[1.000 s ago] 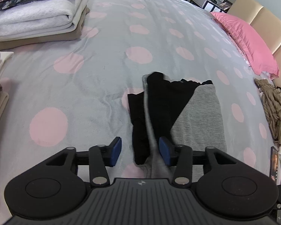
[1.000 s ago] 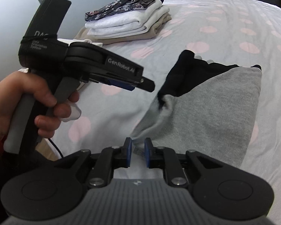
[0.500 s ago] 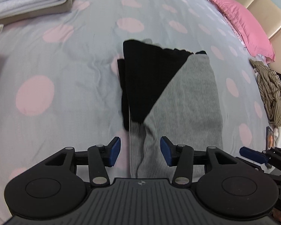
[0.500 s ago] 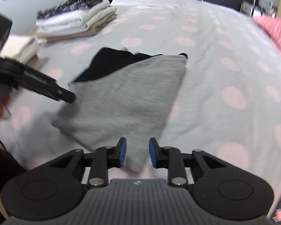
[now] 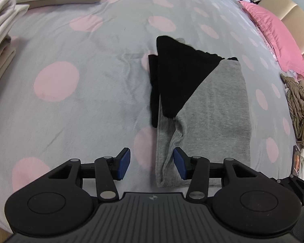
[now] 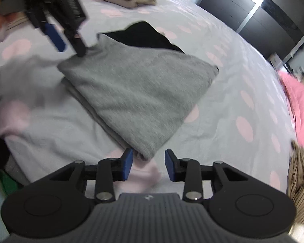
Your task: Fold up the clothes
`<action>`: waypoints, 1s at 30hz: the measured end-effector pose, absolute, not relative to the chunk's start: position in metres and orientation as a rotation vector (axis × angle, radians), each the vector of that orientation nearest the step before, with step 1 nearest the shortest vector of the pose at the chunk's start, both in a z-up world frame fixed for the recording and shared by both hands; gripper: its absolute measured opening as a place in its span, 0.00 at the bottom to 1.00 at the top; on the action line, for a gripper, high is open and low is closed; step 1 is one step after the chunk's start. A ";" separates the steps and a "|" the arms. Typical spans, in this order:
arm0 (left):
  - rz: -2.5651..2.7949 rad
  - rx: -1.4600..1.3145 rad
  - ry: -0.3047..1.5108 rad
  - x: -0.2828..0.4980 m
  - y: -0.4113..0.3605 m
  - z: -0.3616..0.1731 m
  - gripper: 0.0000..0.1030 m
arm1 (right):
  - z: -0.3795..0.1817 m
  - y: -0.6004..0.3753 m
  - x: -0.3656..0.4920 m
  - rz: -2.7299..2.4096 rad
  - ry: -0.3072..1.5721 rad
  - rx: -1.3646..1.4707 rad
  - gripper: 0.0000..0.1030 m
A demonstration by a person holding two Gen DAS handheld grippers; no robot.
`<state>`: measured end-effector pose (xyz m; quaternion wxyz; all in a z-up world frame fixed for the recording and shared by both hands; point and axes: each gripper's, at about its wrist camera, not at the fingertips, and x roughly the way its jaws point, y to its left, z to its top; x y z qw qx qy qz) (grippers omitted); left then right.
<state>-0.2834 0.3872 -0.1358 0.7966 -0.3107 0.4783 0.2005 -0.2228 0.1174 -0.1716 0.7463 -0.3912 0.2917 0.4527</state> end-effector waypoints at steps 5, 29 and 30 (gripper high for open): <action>0.433 -0.661 1.032 -0.284 0.386 -0.137 0.44 | -0.178 0.119 -0.205 0.938 0.726 -0.718 0.36; 0.408 -0.693 0.998 -0.287 0.388 -0.137 0.44 | -0.163 0.104 -0.200 0.868 0.757 -0.580 0.06; 0.402 -0.694 0.998 -0.286 0.388 -0.137 0.44 | -0.168 0.103 -0.195 0.861 0.813 -0.553 0.05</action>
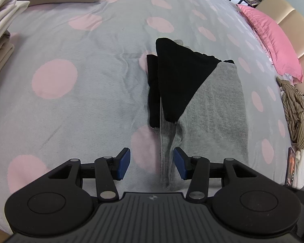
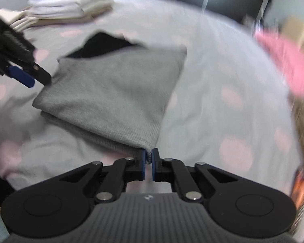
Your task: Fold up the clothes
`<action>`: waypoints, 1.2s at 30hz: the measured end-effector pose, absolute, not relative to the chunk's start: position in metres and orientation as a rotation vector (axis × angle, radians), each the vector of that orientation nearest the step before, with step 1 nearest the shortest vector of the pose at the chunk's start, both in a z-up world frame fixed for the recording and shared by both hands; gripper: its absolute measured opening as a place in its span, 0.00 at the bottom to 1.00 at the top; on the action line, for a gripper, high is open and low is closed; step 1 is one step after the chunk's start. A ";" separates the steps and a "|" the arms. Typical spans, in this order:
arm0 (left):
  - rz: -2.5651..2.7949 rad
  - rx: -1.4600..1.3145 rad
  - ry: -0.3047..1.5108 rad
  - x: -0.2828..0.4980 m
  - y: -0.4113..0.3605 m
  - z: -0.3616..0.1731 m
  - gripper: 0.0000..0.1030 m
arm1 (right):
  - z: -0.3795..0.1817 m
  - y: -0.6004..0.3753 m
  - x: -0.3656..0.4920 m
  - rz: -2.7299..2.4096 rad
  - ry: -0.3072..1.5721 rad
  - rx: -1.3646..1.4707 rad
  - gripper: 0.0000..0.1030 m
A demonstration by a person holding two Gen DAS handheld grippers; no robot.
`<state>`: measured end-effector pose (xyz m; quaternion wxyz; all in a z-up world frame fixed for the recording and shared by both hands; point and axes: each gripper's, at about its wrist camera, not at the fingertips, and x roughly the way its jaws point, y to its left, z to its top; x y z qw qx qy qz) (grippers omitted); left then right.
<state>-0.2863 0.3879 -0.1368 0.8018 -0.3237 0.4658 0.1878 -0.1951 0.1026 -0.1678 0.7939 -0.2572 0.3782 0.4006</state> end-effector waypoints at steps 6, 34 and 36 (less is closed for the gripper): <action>0.352 -0.703 1.002 -0.283 0.382 -0.140 0.49 | -0.178 0.101 -0.187 0.857 0.928 -0.499 0.00; 0.297 -0.590 1.044 -0.261 0.345 -0.161 0.11 | -0.185 0.098 -0.138 0.896 1.167 -0.013 0.14; 0.294 -0.627 1.038 -0.265 0.349 -0.157 0.10 | -0.181 0.098 -0.137 0.898 1.174 -0.017 0.12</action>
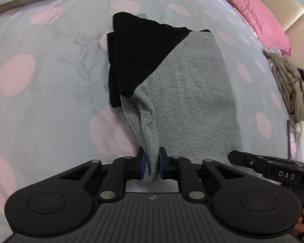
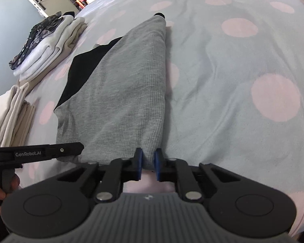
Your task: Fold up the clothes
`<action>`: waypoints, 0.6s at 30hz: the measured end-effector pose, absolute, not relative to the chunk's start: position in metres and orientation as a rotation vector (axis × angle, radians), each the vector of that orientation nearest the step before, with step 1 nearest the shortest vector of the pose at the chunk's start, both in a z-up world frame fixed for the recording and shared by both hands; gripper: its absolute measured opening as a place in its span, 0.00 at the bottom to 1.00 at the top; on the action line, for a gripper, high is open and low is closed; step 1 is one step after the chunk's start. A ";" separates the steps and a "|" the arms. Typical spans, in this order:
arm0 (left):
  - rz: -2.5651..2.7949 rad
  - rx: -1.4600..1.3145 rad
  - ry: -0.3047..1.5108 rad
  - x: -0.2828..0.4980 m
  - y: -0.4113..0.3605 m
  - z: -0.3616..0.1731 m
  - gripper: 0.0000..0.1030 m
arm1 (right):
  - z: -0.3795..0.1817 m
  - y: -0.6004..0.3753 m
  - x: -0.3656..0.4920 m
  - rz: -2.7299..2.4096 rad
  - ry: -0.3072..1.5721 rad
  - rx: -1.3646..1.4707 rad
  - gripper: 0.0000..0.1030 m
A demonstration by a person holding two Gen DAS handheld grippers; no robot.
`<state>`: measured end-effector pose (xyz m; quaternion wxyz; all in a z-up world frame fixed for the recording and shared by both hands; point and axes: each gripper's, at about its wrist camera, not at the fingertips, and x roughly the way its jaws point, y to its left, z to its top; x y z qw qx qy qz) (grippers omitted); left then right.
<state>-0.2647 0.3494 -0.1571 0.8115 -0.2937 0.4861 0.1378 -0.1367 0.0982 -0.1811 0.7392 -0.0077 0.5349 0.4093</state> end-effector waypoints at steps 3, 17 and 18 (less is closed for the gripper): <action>0.283 -0.672 1.019 -0.272 0.352 -0.145 0.09 | -0.170 0.096 -0.132 0.912 1.200 -0.003 0.11; 0.186 -0.716 1.089 -0.308 0.297 -0.126 0.09 | -0.133 0.059 -0.148 0.990 1.303 -0.164 0.11; 0.187 -0.709 1.101 -0.309 0.293 -0.128 0.09 | -0.136 0.061 -0.152 0.991 1.302 -0.184 0.11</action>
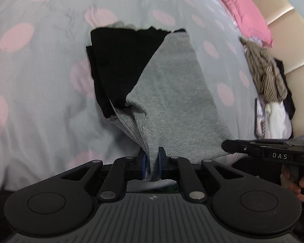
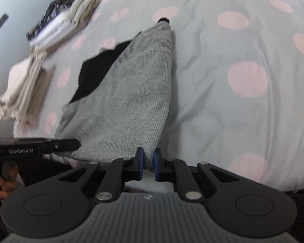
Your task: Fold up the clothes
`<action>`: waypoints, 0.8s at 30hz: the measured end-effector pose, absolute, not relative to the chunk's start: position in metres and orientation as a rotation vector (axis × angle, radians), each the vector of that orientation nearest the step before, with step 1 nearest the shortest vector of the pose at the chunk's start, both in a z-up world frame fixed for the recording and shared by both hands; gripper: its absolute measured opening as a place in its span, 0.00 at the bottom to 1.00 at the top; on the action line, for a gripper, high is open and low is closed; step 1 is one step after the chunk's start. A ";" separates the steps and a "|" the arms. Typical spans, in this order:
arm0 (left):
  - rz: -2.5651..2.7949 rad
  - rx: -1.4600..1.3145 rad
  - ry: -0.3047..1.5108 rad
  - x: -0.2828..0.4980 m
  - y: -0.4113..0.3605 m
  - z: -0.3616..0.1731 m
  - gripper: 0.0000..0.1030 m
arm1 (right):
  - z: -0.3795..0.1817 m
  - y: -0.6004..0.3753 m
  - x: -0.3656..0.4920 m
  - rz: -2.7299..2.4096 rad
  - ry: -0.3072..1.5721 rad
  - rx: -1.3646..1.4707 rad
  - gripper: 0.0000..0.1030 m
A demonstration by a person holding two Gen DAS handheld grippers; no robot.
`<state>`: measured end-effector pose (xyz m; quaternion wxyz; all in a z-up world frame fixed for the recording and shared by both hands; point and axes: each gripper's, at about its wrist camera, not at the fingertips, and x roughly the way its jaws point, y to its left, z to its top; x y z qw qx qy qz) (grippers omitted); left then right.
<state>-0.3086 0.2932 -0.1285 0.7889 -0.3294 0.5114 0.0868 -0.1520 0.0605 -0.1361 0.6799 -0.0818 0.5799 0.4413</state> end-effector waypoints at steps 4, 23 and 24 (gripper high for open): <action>0.218 -0.706 1.142 -0.309 0.291 -0.144 0.10 | -0.154 0.067 -0.159 0.986 1.310 -0.234 0.11; 0.365 -0.716 1.037 -0.317 0.329 -0.113 0.59 | -0.140 0.066 -0.138 0.907 1.208 -0.221 0.38; 0.373 -0.711 1.027 -0.313 0.334 -0.112 0.59 | -0.139 0.067 -0.137 0.905 1.202 -0.218 0.38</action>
